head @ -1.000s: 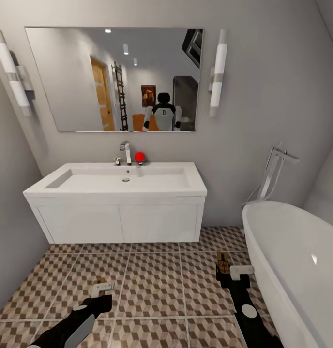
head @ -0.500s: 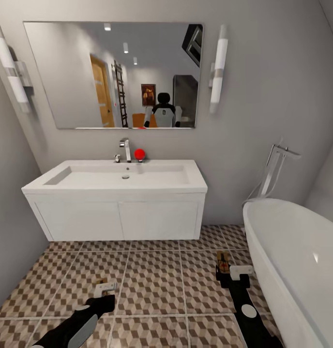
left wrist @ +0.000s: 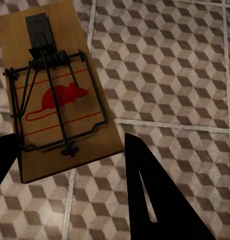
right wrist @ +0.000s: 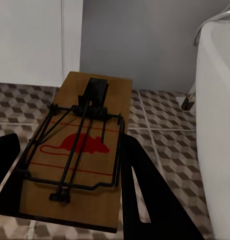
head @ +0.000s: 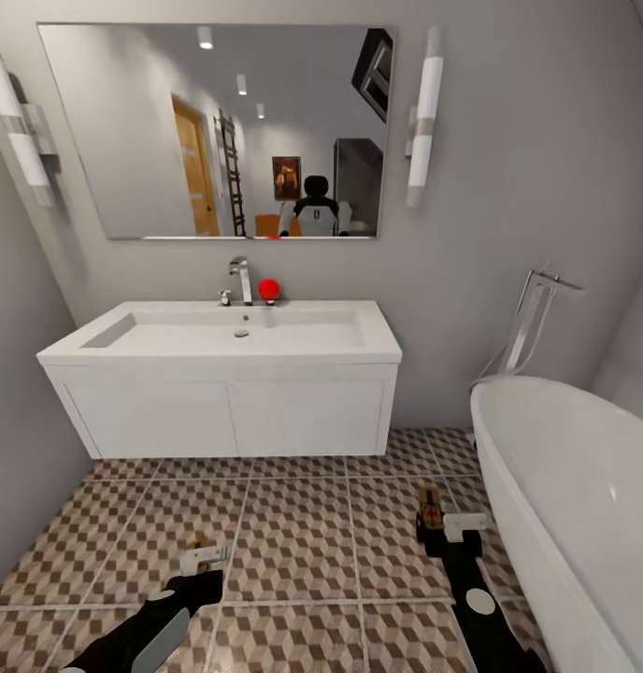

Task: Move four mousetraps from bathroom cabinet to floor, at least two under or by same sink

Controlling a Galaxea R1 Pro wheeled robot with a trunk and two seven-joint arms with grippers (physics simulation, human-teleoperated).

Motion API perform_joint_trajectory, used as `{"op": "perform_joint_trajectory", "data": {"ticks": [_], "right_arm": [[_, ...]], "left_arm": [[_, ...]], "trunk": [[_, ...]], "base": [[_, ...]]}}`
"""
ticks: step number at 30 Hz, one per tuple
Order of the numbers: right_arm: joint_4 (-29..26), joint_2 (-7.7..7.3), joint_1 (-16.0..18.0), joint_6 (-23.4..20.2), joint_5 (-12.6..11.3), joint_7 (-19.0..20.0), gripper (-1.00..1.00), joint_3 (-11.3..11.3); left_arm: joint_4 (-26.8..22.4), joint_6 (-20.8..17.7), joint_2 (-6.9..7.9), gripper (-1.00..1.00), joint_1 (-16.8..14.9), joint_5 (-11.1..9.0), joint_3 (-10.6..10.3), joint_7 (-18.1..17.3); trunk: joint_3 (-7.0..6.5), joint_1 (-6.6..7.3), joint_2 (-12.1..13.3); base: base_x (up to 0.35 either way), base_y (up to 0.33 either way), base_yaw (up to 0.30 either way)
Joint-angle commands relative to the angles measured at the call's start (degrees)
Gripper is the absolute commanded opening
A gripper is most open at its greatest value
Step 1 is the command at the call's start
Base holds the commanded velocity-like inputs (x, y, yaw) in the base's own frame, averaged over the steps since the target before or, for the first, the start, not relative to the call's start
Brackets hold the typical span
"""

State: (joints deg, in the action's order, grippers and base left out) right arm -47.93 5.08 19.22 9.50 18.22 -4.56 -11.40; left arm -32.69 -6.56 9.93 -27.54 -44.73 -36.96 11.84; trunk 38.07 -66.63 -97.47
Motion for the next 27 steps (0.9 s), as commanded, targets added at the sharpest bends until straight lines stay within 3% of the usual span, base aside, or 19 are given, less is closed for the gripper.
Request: {"op": "perform_joint_trajectory", "data": {"ticks": [1, 9, 17, 22, 25, 27], "right_arm": [[0.02, 0.05, 0.04, 0.16, 0.60, -0.10, -1.00, -0.20], [0.20, 0.72, 0.03, 0.07, 0.59, -0.10, -1.00, -0.20], [0.07, 1.18, 0.03, 0.10, 0.66, -0.10, -1.00, -0.20], [0.03, 1.24, 0.02, 0.22, 0.68, -0.10, -1.00, -0.20], [0.04, 1.25, 0.02, 0.15, 0.68, -0.10, -1.00, -0.20], [0.03, 1.23, 0.03, 0.02, 0.68, -0.10, -1.00, -0.20]], "left_arm": [[-0.18, -0.20, 0.09, -1.00, -0.06, -0.18, -0.48, 0.64], [-2.64, -0.46, 0.35, -1.00, -0.06, -0.10, -0.27, 0.77], [-14.22, -1.65, 3.65, -1.00, -0.06, -0.09, -0.33, 1.01], [-21.93, -7.03, 6.42, -1.00, -0.06, -0.11, -0.37, 1.07], [-22.26, -9.51, 6.64, -1.00, -0.06, -0.13, -0.03, 1.03], [-20.01, -13.50, 5.90, -1.00, -0.08, -0.13, 0.40, 0.97]], "trunk": [[0.33, -0.22, -0.45], [2.48, -1.98, -3.65], [3.56, -2.42, -4.46], [4.02, -2.42, -4.46], [4.21, -2.42, -4.46], [4.26, -2.42, -4.46]], "base": [[0.000, 0.000, 0.000], [0.000, 0.000, 0.000], [0.000, 0.000, 0.000], [0.000, 0.000, 0.000], [0.000, 0.000, 0.000], [0.000, 0.000, 0.000]]}}
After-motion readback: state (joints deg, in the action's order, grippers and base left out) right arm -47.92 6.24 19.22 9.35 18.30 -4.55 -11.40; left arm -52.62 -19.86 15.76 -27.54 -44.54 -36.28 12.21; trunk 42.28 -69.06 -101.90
